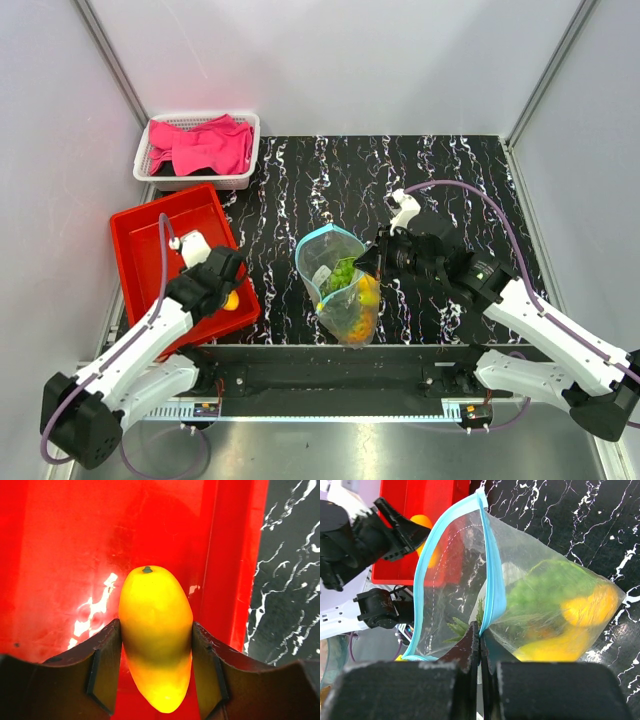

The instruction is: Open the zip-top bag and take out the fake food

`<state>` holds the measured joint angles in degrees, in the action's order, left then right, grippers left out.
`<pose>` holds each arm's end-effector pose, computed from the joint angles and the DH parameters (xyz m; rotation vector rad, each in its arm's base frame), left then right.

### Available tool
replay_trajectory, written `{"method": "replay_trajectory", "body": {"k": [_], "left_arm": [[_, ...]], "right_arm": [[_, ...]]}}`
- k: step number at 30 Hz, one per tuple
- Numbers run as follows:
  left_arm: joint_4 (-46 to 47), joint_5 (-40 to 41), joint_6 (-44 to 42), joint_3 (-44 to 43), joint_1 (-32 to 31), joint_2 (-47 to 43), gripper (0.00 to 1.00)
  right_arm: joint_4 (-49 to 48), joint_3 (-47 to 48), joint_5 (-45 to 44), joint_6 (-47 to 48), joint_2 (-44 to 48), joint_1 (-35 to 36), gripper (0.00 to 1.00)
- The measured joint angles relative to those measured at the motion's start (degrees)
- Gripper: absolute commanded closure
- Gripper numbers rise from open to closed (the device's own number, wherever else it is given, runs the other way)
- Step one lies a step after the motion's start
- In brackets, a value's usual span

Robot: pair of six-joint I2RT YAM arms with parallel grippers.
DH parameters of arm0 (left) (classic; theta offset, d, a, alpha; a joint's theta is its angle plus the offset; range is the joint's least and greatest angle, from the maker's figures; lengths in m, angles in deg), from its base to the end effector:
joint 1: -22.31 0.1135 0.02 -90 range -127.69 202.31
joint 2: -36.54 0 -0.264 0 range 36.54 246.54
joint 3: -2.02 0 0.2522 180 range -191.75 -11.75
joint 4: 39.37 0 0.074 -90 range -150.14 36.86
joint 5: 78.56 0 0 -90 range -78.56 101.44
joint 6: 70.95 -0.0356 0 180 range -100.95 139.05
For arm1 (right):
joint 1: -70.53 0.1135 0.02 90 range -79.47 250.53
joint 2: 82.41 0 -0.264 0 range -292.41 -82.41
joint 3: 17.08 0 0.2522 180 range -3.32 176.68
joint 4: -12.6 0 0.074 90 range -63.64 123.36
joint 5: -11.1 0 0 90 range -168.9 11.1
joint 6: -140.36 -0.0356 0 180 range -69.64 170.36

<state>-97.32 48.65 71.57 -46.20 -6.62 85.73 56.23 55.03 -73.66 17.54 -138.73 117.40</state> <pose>0.1439 -0.0549 0.2214 -0.6861 2.2242 0.1708 0.1433 0.1577 0.3507 -0.3284 2.1703 0.9245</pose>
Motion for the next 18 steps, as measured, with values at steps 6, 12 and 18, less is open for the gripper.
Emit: {"method": "replay_trajectory", "body": {"k": [6,12,18], "left_arm": [[4.09,-2.69,0.00,2.01,1.18,1.38,0.01],[4.39,-7.17,-0.15,2.16,1.53,-0.46,0.01],[2.69,-16.94,-1.70,-1.25,1.55,-2.78,0.01]], "right_arm": [[-0.02,0.00,0.46,0.02,-0.04,0.00,1.00],[-0.07,0.00,0.98,0.20,-0.61,0.00,1.00],[-0.11,0.00,1.57,0.72,-0.83,0.00,1.00]]}}
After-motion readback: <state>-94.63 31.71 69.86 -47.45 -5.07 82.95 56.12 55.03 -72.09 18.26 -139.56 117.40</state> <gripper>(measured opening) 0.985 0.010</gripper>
